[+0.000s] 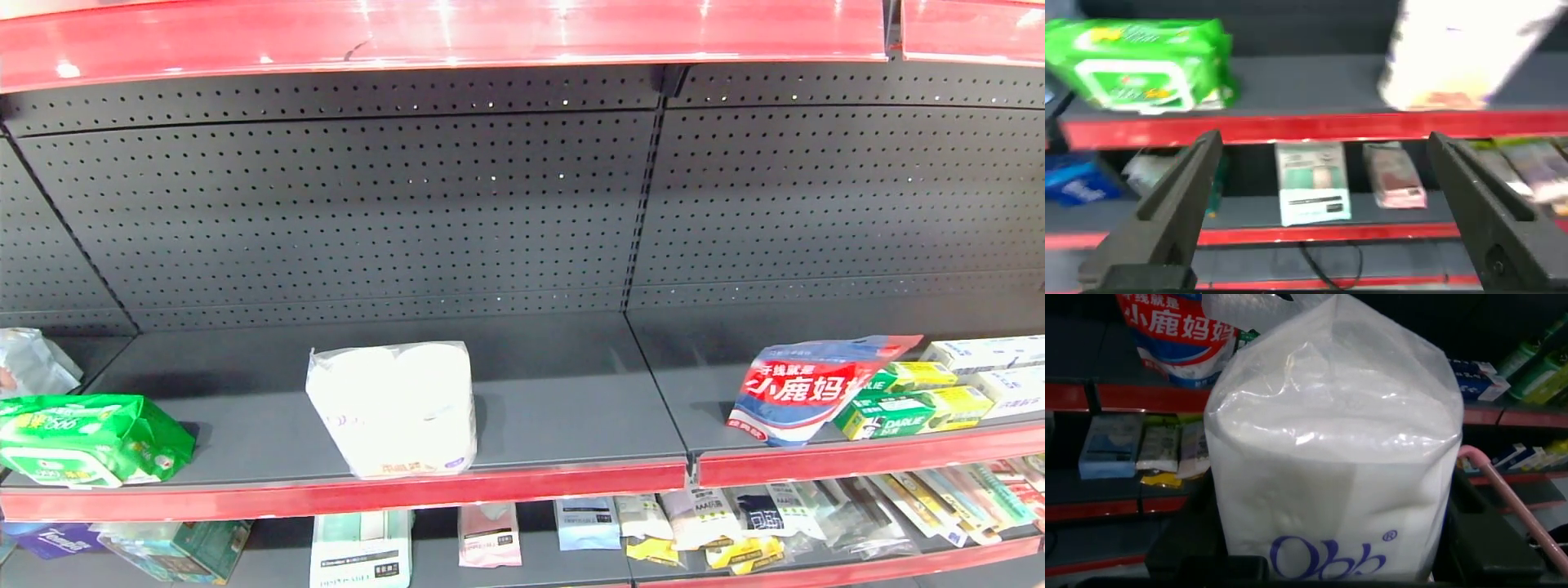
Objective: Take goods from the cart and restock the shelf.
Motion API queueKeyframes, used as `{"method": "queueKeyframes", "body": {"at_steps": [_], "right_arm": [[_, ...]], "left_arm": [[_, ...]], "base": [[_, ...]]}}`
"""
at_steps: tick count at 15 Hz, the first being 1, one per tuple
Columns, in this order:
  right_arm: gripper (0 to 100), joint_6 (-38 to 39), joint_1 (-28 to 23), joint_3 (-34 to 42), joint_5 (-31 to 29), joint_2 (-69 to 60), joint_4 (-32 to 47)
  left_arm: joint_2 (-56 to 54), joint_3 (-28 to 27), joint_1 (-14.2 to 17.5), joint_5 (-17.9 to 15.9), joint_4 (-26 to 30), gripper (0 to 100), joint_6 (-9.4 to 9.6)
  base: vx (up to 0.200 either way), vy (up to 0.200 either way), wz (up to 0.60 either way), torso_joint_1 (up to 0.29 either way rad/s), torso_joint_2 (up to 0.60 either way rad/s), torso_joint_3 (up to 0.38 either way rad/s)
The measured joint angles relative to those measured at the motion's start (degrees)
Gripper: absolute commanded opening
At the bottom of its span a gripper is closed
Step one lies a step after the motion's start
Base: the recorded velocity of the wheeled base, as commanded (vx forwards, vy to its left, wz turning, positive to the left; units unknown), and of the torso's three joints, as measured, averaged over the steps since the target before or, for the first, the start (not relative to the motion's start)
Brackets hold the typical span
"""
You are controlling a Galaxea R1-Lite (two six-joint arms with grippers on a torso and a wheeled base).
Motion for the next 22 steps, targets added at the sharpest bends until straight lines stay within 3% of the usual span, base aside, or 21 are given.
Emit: {"method": "queueKeyframes", "body": {"at_steps": [2,5,6,7,9,10,11,13,14,16,17,19,20,21,22], "right_arm": [[0,0.5,2.6,0.0,-0.3,0.0,0.1],[0,0.9,3.4,0.3,-0.1,0.0,0.3],[0,0.9,3.6,0.4,-0.1,0.0,0.3],[0,0.9,3.6,0.5,0.0,0.0,0.3],[0,1.1,3.7,0.5,0.0,0.0,0.3],[0,1.4,3.7,0.5,0.0,0.1,0.3],[0,1.7,3.7,0.6,0.0,0.3,0.3],[0,2.0,3.8,0.9,0.2,0.7,0.3],[0,2.2,3.8,1.0,0.2,0.9,0.3],[0,2.5,3.7,1.1,0.0,1.3,0.0],[0,2.6,3.7,1.1,0.0,1.9,-0.6],[0,2.7,3.7,1.1,0.0,3.8,-3.4],[0,2.7,3.7,1.1,0.1,4.8,-4.2],[0,2.8,3.7,1.1,0.1,5.3,-4.3],[0,3.1,3.7,1.1,0.0,5.7,-4.4]], "left_arm": [[0.5,-0.6,4.1,0.4,-0.3,100,-0.15],[-0.7,0.2,6.3,0.1,-0.1,100,-0.11],[-1.9,0.5,6.4,-2.4,-0.1,100,-0.09],[-3.0,0.7,6.6,-7.9,-0.1,100,0.18],[-4.7,1.0,7.0,-20.4,-1.0,100,2.76],[-5.3,1.2,7.1,-23.2,-1.5,100,3.54],[-5.6,1.4,7.3,-20.7,-1.8,100,3.08],[-5.9,1.9,7.6,-6.8,-3.5,100,0.2],[-6.1,2.5,7.7,-2.2,-5.1,100,-1.21],[-6.4,3.1,7.7,-3.1,-5.5,100,-0.17],[-6.4,3.2,7.7,-7.1,-5.5,100,1.17],[-6.5,3.3,7.5,-16.3,-5.6,100,6.21],[-6.5,3.3,7.5,-18.6,-5.7,100,6.89],[-6.4,3.4,7.5,-18.4,-5.7,100,6.89],[-6.1,3.4,7.5,-16.0,-5.7,100,6.01]], "base": [[0.0,0.0,0.0,0.0,0.0,0.0],[0.0,0.0,0.0,0.0,0.0,0.0],[0.0,0.0,0.0,0.0,0.0,0.0],[0.0,0.0,0.0,0.0,0.0,0.0],[0.0,0.0,0.0,0.0,0.0,0.0],[0.0,0.0,0.0,0.0,0.0,0.0],[0.0,0.0,0.0,0.0,0.0,0.0],[0.0,0.0,0.0,0.0,0.0,0.0],[0.0,0.0,0.0,0.0,0.0,0.0],[0.0,0.0,0.0,0.0,0.0,0.0],[0.0,0.0,0.0,0.0,0.0,0.0],[0.0,0.0,0.0,0.0,0.0,0.0],[0.0,0.0,0.0,0.0,0.0,0.0],[0.0,0.0,0.0,0.0,0.0,0.0],[0.0,0.0,0.0,0.0,0.0,0.0]]}}
